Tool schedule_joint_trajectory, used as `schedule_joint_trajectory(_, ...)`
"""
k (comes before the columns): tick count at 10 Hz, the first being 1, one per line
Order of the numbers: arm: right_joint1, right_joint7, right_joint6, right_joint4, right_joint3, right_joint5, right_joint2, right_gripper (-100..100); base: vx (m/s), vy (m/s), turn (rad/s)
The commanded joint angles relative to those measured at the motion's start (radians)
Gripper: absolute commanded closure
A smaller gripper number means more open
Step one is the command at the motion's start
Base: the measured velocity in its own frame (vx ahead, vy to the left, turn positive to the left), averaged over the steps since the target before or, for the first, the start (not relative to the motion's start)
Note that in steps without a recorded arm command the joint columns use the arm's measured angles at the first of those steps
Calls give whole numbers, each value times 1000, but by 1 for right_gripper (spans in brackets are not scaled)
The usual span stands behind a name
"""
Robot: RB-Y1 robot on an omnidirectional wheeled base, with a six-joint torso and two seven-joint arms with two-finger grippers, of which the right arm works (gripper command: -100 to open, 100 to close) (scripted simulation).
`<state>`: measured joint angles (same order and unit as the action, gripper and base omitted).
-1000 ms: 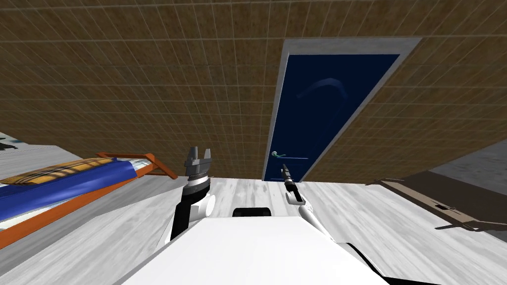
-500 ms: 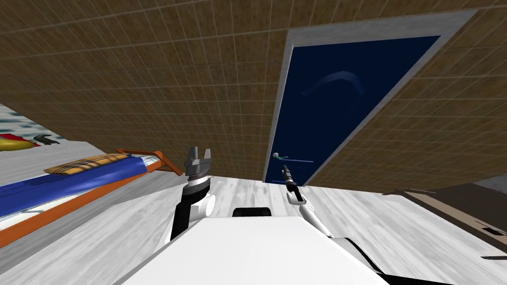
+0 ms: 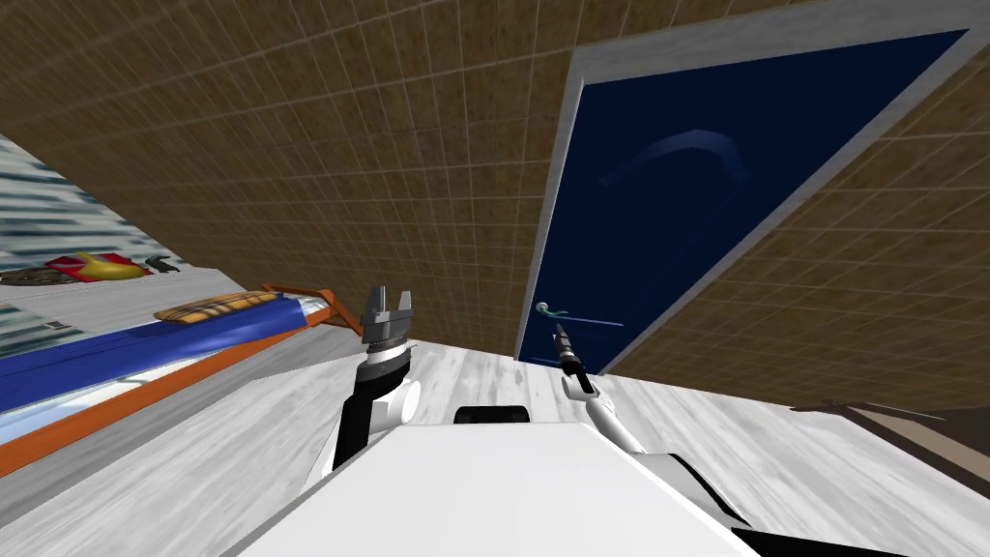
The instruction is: Pull the door open
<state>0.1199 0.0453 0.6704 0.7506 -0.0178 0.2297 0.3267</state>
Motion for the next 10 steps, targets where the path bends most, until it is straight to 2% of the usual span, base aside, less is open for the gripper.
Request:
schedule_joint_trajectory(1, 0, 0, 0, 0, 0, 0, 0, -100, 19, -45, 22)
schedule_joint_trajectory(9, -46, 52, 50, -47, -45, 27, 65, -100, 187, -22, 108)
schedule_joint_trajectory(10, -27, 51, 57, -74, -40, 24, 63, -100, 89, -18, 13)
